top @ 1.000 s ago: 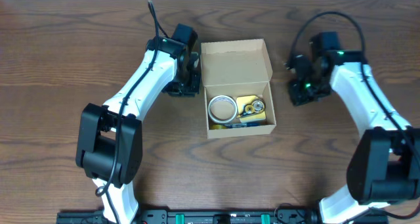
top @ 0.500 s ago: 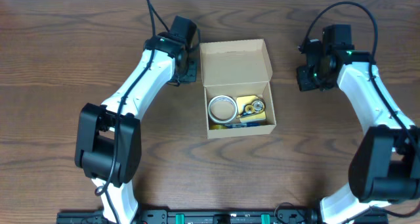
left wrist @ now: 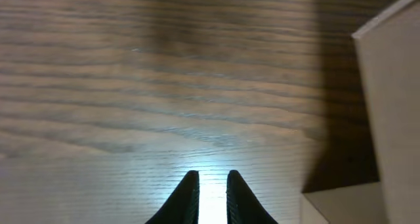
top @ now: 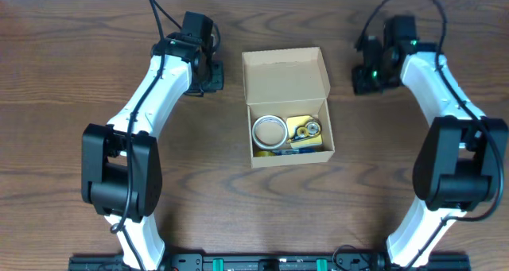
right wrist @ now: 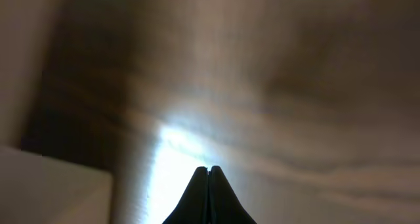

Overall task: Pack container
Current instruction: 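Move both grippers to the box lid's far edge, then push the lid forward with both grippers to close the box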

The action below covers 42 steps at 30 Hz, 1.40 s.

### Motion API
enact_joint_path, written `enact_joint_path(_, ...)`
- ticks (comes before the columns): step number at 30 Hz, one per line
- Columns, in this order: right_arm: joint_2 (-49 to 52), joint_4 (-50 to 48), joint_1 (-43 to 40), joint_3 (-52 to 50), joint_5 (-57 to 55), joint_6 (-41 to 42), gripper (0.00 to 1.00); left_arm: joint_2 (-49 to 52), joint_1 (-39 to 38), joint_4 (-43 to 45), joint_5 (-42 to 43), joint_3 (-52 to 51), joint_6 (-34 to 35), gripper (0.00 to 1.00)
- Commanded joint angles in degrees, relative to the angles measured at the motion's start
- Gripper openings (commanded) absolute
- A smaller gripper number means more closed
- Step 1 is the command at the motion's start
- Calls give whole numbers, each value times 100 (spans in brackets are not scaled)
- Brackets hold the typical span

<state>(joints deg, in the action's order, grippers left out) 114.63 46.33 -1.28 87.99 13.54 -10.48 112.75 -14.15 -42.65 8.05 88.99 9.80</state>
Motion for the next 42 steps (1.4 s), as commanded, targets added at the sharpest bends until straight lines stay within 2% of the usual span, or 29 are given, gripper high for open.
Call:
enact_joint_path(1,-48,66,35,341,400,74,1,192,44,81,699,4,-229,14)
enact_joint_path(6,-28,101,46,387,546,13,1,468,190,173,1620,26,-343,13)
enact_joint_path(16,313,369,44,385,1427,-793,1,664,411,286,3067,85,-780,12)
enact_joint_path(19,463,382,44,385,1698,-955,1,673,485,433,3528,85,-815,6)
enact_joint_path(21,546,376,42,387,1853,-1001,1,688,529,540,3803,87,-815,6)
enact_joint_path(29,756,70,9,385,2704,-1036,1,905,623,1027,4701,85,-811,6)
enact_joint_path(38,772,-149,-24,385,2756,-1045,1,1351,636,1207,5115,85,-702,6)
enact_joint_path(42,929,-179,-164,385,3357,-1106,1,1351,675,1482,5490,85,-632,6)
